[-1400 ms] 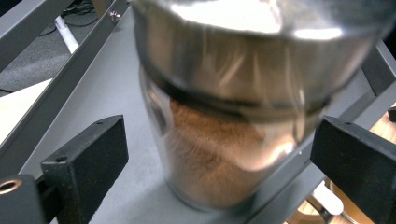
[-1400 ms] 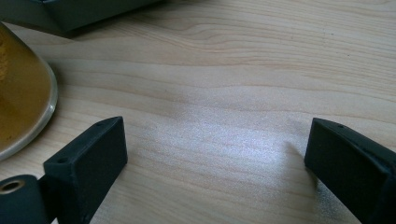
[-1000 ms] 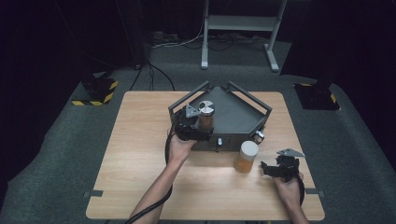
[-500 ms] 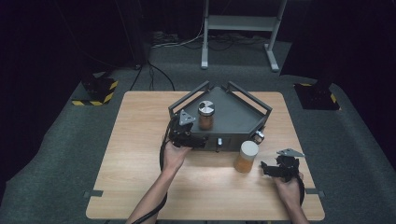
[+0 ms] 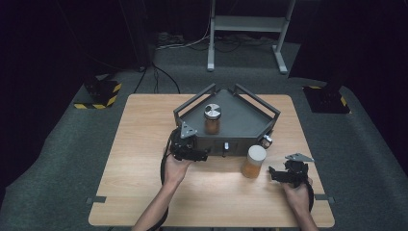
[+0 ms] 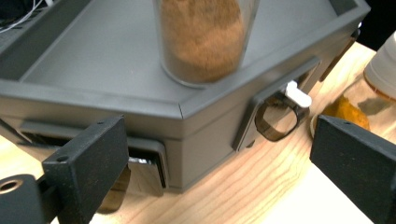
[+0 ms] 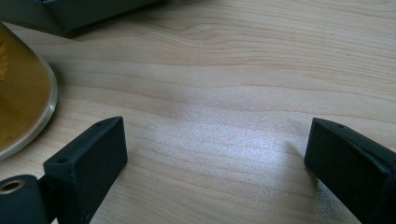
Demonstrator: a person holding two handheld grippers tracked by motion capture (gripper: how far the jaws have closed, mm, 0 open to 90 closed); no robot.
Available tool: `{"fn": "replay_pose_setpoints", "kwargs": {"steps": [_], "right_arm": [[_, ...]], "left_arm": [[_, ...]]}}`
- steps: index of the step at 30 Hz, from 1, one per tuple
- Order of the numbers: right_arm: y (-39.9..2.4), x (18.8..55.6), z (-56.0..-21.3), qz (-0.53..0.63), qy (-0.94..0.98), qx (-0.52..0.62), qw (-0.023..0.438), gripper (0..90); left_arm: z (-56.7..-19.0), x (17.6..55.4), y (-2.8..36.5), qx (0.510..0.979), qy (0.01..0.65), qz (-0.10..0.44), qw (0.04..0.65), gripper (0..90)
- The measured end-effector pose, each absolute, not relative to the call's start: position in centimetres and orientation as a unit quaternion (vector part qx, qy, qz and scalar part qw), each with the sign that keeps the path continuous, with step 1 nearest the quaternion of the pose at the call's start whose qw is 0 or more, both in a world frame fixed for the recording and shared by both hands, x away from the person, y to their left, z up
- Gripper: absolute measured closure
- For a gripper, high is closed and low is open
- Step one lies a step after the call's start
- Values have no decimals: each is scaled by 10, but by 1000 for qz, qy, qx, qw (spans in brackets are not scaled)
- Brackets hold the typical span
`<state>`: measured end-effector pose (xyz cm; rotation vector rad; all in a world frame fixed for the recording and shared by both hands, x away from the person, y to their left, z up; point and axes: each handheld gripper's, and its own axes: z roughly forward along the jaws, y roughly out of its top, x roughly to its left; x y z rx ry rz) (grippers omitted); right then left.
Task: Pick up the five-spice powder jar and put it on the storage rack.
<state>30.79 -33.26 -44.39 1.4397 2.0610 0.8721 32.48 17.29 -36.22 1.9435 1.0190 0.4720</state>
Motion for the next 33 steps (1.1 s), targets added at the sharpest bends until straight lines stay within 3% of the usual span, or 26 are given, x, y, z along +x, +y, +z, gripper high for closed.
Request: {"fn": "replay_pose_setpoints", "kwargs": {"steps": [33], "right_arm": [[-333, 308, -444, 318, 752, 525, 238, 58]], "left_arm": [[-414, 320, 167, 808, 412, 159, 389, 47]]}}
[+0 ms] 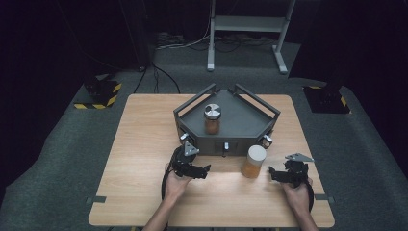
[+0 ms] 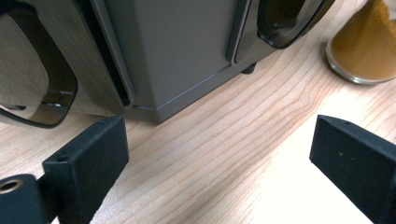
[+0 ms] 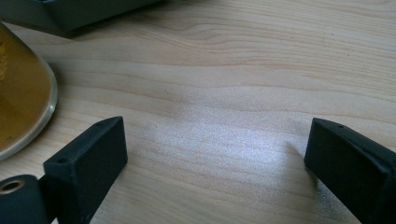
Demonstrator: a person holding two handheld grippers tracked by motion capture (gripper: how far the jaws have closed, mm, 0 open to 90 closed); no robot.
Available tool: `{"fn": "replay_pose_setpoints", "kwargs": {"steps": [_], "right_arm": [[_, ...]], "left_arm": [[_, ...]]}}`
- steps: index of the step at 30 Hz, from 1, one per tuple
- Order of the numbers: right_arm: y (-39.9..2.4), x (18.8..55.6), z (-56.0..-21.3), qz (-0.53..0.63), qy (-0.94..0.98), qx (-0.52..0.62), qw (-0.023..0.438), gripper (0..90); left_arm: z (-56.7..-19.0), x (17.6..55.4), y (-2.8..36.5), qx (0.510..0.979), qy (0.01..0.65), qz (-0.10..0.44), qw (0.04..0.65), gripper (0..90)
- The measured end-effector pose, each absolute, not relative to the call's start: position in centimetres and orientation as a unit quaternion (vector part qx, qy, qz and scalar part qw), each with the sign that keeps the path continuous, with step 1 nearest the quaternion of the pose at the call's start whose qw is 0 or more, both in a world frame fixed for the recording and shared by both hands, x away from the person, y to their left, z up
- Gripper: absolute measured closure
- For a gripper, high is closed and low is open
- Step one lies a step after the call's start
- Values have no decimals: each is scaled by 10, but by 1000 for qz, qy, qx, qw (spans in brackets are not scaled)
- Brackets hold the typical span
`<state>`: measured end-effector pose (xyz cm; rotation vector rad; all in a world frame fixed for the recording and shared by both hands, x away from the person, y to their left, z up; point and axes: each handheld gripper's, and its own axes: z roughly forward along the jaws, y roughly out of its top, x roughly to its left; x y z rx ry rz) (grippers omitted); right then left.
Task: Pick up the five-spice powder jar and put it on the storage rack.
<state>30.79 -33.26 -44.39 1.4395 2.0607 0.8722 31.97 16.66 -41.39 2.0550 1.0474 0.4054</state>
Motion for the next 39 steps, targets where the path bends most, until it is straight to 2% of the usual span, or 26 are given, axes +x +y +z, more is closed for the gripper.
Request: {"fn": "replay_pose_setpoints", "kwargs": {"steps": [39], "right_arm": [[-333, 308, -444, 318, 752, 525, 238, 58]], "left_arm": [[-445, 324, 156, 814, 428, 158, 358, 45]]}}
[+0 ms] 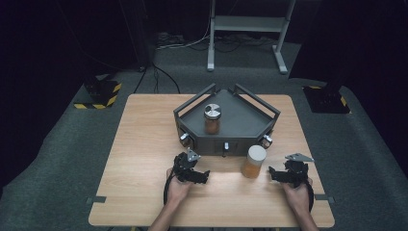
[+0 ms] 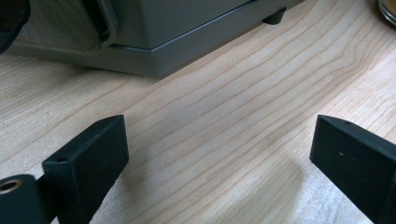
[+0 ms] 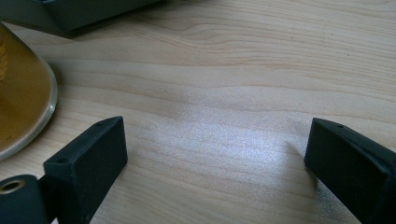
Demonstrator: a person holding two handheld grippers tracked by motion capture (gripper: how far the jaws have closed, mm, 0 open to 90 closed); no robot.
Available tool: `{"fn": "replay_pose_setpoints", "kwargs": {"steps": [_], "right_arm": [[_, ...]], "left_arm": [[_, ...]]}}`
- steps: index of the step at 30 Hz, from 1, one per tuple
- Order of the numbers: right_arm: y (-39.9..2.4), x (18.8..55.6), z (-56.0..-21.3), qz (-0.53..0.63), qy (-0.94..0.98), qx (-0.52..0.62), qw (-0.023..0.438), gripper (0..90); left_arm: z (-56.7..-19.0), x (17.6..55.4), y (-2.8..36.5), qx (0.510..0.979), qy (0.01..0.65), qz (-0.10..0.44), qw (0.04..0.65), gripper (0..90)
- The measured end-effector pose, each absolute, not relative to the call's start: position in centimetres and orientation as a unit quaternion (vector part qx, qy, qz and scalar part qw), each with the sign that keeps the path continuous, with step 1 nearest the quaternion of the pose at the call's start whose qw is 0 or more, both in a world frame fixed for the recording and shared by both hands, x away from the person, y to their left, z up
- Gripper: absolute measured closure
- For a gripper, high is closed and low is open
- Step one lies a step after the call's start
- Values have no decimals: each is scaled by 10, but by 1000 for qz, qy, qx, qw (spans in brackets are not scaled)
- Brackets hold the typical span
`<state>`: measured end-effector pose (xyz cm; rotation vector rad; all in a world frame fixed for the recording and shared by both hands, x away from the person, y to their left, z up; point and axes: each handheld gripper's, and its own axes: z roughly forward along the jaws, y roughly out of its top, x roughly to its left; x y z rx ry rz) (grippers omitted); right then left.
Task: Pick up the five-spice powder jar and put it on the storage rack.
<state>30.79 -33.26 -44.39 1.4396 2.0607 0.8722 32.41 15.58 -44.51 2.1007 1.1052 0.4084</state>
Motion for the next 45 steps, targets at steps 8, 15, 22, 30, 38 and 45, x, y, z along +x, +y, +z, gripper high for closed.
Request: {"fn": "replay_pose_setpoints", "kwargs": {"steps": [8, 15, 22, 30, 38, 45], "right_arm": [[-333, 308, -444, 318, 752, 525, 238, 58], [-333, 308, -444, 318, 752, 525, 238, 58], [-333, 308, -444, 318, 752, 526, 238, 58], [-332, 308, -444, 318, 752, 526, 238, 58], [-332, 308, -444, 318, 752, 526, 238, 58], [-333, 308, -444, 318, 752, 526, 238, 58]], "left_arm": [[-447, 324, 152, 813, 429, 161, 359, 42], [-450, 320, 151, 809, 430, 168, 364, 39], [-451, 320, 150, 810, 430, 171, 362, 43], [-450, 318, 144, 815, 424, 180, 351, 34], [-450, 318, 143, 815, 424, 183, 350, 34], [-450, 317, 143, 815, 424, 185, 350, 33]]}}
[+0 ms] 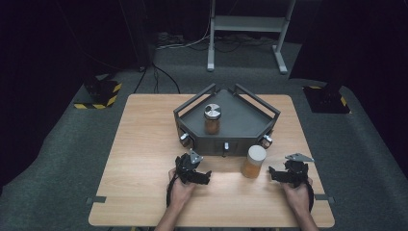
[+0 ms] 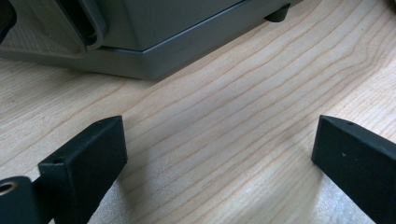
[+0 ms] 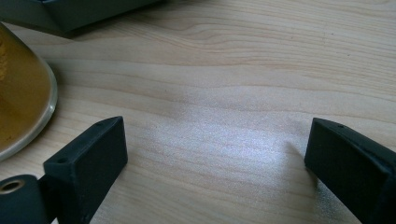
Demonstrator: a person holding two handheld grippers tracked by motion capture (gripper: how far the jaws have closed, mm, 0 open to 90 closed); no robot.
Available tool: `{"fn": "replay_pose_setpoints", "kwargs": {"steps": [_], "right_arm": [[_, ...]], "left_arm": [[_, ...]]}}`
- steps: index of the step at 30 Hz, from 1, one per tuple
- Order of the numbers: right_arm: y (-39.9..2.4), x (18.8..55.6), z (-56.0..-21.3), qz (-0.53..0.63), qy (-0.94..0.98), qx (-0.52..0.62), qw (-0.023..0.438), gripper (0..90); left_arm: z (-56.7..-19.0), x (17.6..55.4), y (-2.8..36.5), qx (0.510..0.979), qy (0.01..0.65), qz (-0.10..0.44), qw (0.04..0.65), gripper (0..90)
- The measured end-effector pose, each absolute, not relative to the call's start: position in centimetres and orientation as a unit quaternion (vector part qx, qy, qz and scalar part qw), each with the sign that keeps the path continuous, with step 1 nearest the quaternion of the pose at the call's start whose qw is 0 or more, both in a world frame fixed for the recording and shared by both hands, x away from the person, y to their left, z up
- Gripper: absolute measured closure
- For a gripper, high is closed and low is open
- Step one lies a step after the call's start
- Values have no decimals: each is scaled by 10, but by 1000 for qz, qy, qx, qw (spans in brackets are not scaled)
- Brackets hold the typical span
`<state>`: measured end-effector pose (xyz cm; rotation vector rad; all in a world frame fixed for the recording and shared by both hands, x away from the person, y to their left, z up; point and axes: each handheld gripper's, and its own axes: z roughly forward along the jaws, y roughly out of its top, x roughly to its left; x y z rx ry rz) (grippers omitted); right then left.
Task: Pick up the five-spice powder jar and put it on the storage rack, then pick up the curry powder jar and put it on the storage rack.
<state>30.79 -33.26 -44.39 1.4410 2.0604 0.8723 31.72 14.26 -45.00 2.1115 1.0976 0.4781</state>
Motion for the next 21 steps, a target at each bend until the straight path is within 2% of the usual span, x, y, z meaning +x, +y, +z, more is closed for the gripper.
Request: {"fn": "replay_pose_setpoints", "kwargs": {"steps": [21], "right_arm": [[-335, 309, -444, 320, 755, 523, 234, 56]], "left_arm": [[-450, 318, 143, 815, 425, 183, 350, 32]]}}
